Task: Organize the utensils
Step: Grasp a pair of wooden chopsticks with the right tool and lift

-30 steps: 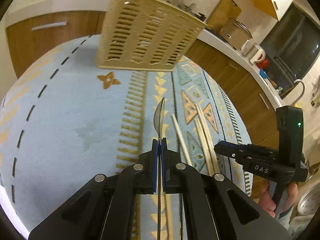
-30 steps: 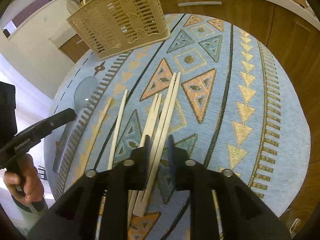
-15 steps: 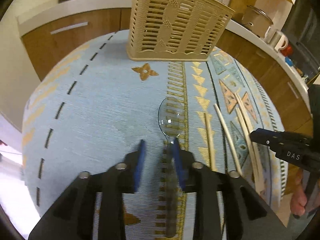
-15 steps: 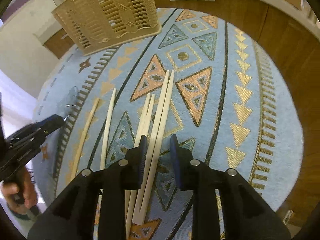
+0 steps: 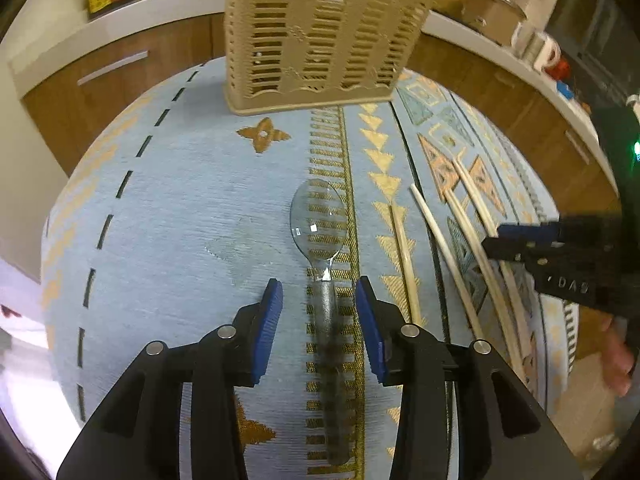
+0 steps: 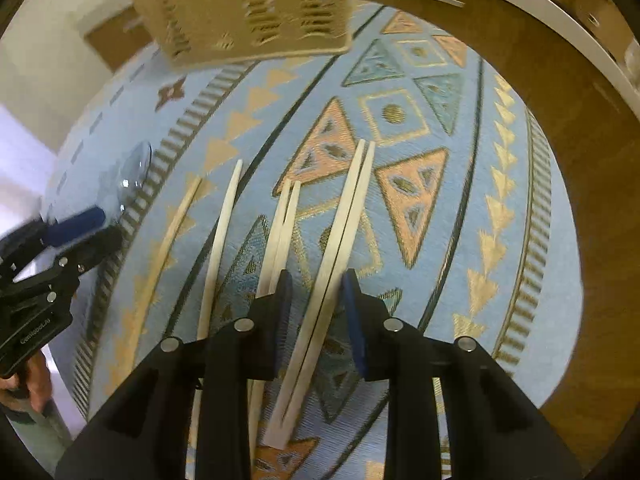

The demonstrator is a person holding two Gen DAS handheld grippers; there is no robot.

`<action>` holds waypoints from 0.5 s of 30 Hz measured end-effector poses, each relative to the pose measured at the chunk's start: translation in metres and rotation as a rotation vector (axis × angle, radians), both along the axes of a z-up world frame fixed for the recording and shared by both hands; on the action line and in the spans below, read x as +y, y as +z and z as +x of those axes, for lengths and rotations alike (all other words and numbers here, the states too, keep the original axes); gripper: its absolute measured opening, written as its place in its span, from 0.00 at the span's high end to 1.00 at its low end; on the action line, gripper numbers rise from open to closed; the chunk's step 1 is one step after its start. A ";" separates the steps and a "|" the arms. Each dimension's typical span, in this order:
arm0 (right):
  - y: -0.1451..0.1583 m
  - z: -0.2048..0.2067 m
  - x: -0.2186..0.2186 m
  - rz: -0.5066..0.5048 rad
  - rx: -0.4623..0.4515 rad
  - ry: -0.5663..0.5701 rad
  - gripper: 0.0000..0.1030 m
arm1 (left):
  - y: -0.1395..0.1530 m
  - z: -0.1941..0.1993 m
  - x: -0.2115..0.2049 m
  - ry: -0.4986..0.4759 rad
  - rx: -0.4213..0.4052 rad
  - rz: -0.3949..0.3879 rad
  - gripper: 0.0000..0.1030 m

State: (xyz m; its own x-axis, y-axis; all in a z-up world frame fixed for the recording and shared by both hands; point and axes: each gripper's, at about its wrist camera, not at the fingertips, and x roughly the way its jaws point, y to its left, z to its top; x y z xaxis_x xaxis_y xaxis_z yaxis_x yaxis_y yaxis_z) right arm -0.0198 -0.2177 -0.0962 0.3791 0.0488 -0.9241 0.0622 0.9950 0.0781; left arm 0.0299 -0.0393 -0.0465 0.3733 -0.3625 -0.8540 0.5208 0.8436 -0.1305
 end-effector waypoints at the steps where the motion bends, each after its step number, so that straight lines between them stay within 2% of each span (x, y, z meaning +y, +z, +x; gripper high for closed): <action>1: 0.000 0.002 -0.003 0.016 0.017 0.008 0.77 | 0.000 0.000 -0.003 -0.010 -0.001 0.020 0.65; 3: 0.001 0.004 -0.007 0.034 0.033 0.001 0.87 | 0.000 0.000 -0.011 -0.035 -0.014 0.075 0.65; 6: 0.001 0.005 -0.015 0.068 0.027 0.001 0.88 | -0.002 -0.003 -0.025 -0.063 -0.057 0.171 0.67; 7: 0.001 0.003 -0.016 0.076 0.017 -0.001 0.88 | -0.002 -0.005 -0.028 -0.073 -0.070 0.192 0.74; 9: 0.001 -0.002 -0.022 0.127 -0.018 0.007 0.90 | -0.001 -0.009 -0.031 -0.078 -0.083 0.198 0.79; 11: -0.002 -0.009 -0.031 0.213 -0.049 -0.005 0.90 | 0.000 -0.010 -0.030 -0.062 -0.098 0.197 0.90; 15: 0.005 -0.024 -0.047 0.260 -0.141 -0.009 0.90 | 0.004 -0.007 -0.020 -0.029 -0.104 0.105 0.90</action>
State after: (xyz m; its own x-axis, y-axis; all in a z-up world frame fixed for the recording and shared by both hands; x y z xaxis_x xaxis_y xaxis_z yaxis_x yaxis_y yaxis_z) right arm -0.0438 -0.2644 -0.0909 0.5044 0.2730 -0.8192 0.0413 0.9400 0.3387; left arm 0.0225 -0.0597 -0.0421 0.4521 -0.2856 -0.8450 0.5517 0.8340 0.0133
